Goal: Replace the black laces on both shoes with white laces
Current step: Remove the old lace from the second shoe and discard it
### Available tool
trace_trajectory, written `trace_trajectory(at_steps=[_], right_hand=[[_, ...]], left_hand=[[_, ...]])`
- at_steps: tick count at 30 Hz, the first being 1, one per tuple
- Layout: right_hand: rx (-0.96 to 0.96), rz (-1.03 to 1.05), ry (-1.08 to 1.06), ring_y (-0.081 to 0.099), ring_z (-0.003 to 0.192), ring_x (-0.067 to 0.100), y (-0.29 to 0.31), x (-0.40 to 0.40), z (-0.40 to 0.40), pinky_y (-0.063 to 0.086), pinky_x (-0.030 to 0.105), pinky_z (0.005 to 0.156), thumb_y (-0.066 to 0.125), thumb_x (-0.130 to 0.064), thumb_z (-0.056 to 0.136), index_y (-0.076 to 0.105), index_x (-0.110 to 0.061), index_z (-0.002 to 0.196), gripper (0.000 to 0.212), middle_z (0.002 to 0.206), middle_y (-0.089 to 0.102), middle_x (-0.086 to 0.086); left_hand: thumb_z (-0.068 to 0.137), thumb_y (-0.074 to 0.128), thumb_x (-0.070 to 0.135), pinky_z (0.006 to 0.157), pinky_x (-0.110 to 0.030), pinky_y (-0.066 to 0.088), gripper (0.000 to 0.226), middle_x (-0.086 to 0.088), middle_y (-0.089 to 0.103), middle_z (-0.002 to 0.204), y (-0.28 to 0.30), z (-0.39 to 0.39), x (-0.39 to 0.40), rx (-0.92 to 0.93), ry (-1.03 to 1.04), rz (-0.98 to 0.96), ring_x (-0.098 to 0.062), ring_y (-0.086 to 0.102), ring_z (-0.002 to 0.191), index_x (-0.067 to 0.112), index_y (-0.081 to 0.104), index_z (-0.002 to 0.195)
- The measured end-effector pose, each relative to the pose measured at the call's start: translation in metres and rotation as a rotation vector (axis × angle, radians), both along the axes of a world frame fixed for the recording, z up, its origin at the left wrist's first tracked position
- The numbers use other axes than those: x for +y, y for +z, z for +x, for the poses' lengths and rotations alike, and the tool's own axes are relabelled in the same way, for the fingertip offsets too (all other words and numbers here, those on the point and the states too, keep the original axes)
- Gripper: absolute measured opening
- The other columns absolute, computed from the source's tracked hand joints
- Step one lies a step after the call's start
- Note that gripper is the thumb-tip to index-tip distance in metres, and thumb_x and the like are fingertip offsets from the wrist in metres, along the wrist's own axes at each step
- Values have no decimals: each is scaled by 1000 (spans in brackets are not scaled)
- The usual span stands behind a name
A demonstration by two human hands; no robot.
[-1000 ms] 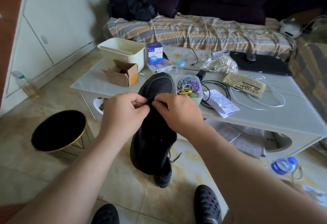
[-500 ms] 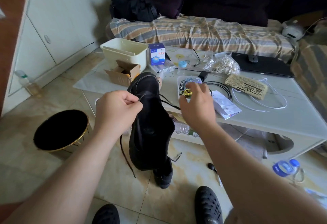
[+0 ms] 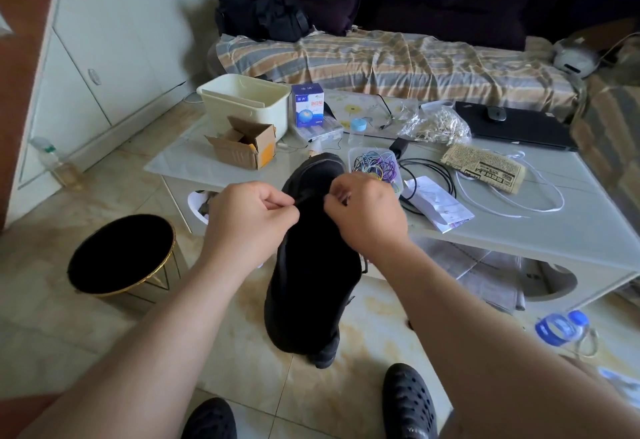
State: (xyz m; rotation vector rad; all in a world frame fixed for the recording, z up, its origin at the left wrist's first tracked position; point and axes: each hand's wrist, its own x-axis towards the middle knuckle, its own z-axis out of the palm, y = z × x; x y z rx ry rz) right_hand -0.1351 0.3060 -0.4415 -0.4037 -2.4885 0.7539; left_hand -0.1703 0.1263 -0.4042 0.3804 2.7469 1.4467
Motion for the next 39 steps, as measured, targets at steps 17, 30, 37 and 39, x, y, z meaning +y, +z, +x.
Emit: trace_trajectory(at_steps=[17,30,37,39], right_hand=[[29,163,141,61,97,30,-9,-22,0,52,41,81,74,-32,80,72,-19,104,27,104,68,-1],[-338,-205,-299,66,82,30,-4,51,12,51,33,61,60,-21,81,68,-18,82,9,86,71,5],[142,77,118,63,100,26,0,-10,2,48,35,94,72,-24,80,77,-18,106,28,107,69,1],[100,133,175,63,92,28,-6,-23,1,51,37,85,76,-26,77,77,-18,98,23,98,70,0]], left_hand=[[79,76,20,68,-26,59,8,16,73,66,-2,2,1,10,-3,-15,-6,70,57,27,77,80],[76,78,21,93,-38,54,9,18,71,63,2,-5,-12,21,54,-3,0,66,68,29,77,73],[79,77,17,64,-18,54,10,15,73,65,-3,-1,-6,-14,15,-12,-6,69,59,27,78,79],[78,77,18,63,-12,48,9,18,72,65,-4,1,-2,3,7,-17,2,68,64,27,79,79]])
